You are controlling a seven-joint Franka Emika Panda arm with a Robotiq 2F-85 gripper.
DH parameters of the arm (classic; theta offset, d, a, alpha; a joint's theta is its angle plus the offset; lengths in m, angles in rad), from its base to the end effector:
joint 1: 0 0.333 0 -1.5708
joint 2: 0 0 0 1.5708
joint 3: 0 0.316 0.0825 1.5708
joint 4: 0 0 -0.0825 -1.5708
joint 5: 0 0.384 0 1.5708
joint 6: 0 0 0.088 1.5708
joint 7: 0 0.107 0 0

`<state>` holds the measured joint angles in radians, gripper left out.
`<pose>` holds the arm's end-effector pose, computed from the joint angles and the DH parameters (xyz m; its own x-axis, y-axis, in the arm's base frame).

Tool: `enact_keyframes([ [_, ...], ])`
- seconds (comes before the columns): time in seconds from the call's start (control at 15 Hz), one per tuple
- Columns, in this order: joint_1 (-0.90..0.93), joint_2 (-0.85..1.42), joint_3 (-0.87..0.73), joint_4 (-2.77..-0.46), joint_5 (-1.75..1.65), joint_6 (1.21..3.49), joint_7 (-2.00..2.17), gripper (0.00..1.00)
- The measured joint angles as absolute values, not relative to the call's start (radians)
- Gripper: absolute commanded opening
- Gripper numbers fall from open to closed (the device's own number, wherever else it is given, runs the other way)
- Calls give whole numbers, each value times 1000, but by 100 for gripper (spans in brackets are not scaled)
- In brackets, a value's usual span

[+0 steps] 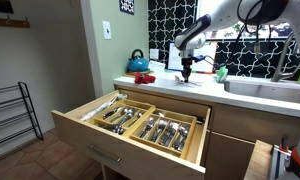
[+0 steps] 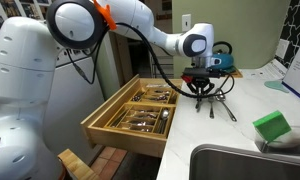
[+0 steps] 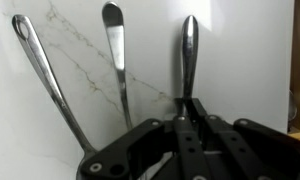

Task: Turn one fork to the left

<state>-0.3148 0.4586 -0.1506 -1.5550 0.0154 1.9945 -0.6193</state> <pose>0.6159 -0.2927 0.3841 0.9861 0.1608 -0.0420 0.1622 -0.9861 0.0345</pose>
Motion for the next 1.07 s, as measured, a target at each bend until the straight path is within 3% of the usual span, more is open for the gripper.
enact_keyframes([
  [0.6,-326,540,-151,-1460,-16,1927,-634,3],
  [0.67,-327,548,-151,-1450,-23,1921,-635,35],
  [0.8,-330,561,-151,-1435,-32,1912,-635,41],
  [1.07,-332,572,-150,-1412,-40,1898,-638,72],
])
